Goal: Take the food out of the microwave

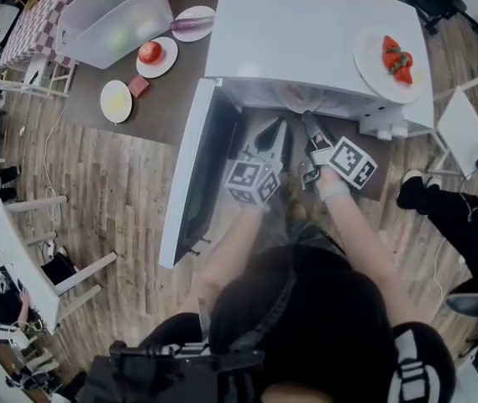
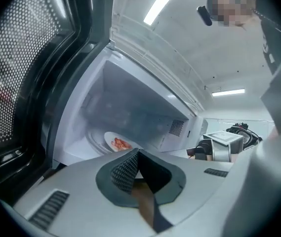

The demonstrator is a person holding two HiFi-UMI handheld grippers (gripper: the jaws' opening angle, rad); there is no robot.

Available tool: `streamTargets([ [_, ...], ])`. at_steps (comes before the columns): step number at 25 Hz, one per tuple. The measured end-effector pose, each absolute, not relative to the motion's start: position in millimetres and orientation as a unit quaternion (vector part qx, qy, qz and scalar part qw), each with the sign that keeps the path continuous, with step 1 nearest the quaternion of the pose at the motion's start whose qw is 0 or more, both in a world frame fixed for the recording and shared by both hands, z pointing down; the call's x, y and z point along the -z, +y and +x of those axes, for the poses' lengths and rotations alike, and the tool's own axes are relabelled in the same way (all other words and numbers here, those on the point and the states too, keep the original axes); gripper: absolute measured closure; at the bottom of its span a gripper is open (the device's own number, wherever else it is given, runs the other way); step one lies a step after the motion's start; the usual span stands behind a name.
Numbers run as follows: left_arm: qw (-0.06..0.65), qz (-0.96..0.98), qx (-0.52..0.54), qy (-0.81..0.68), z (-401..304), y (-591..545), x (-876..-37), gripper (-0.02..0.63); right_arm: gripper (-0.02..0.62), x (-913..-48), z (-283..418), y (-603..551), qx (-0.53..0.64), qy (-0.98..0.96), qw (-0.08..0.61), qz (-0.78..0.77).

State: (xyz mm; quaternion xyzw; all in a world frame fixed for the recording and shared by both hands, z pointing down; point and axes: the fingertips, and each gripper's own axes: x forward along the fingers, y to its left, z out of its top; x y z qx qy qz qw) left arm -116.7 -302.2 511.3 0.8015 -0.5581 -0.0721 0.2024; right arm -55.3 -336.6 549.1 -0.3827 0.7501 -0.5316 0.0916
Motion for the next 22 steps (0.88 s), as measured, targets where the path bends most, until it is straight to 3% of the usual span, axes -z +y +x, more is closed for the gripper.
streamTargets([
  [9, 0.196, 0.813, 0.051, -0.546, -107.1, -299.4, -513.6, 0.604, 0.479, -553.3, -54.5, -353.0, 0.601, 0.688, 0.176, -0.366],
  [11, 0.197, 0.816, 0.045, -0.541, -103.6, -297.6, -515.8, 0.604, 0.542, -556.7, -52.6, -355.4, 0.613, 0.676, 0.184, -0.365],
  [22, 0.214, 0.822, 0.036, -0.527, -96.8, -294.4, -524.2, 0.603, 0.568, -560.0, -52.2, -360.6, 0.631, 0.658, 0.209, -0.352],
])
